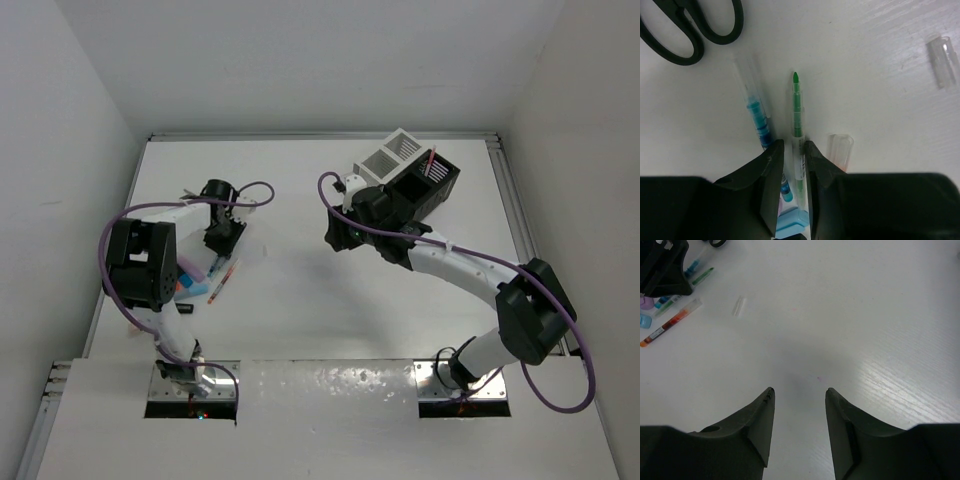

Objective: Sort the stationery into containers
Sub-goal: Pick up the pen from the center of the board.

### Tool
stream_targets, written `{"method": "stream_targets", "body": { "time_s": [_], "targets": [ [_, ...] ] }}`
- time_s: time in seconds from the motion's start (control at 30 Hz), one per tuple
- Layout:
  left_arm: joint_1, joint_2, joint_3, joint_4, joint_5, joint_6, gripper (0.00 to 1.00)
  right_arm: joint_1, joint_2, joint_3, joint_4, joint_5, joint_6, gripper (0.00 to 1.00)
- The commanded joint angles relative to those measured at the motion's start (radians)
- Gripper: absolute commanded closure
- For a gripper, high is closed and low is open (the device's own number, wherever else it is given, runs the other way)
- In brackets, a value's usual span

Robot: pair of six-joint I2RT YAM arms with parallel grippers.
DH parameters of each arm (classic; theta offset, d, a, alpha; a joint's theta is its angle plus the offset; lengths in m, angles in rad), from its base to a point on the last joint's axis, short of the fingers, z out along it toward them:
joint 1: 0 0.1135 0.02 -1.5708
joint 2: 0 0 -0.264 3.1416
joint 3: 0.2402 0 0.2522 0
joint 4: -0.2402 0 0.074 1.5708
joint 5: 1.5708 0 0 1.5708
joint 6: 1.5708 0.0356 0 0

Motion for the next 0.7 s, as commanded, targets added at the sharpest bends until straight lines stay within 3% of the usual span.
{"method": "stream_targets", "body": {
  "time_s": [0.0, 0.3, 0.4, 0.43, 0.67],
  "targets": [
    [-0.007, 0.018, -0.013, 0.026, 0.004, 0.006, 0.79, 0.007, -0.008, 0.024, 0.011, 0.006, 0.01, 0.56],
    [-0.013, 0.034, -0.041, 0.015, 0.026, -0.01, 0.82, 0.036, 0.01, 0.049, -0.009, 0.038, -0.016, 0.55],
    [-0.015, 0.041, -0.041, 0.008, 0.029, -0.02, 0.9, 0.046, 0.024, 0.062, -0.01, 0.041, -0.014, 0.54],
    [-0.015, 0.044, -0.039, 0.011, 0.032, -0.023, 1.0, 0.047, 0.029, 0.065, -0.01, 0.039, -0.011, 0.55],
    [-0.013, -0.026, 0.071, -0.021, 0.093, -0.077, 1.0, 0.049, 0.087, 0.145, -0.001, 0.047, 0.053, 0.55]
  ]
}}
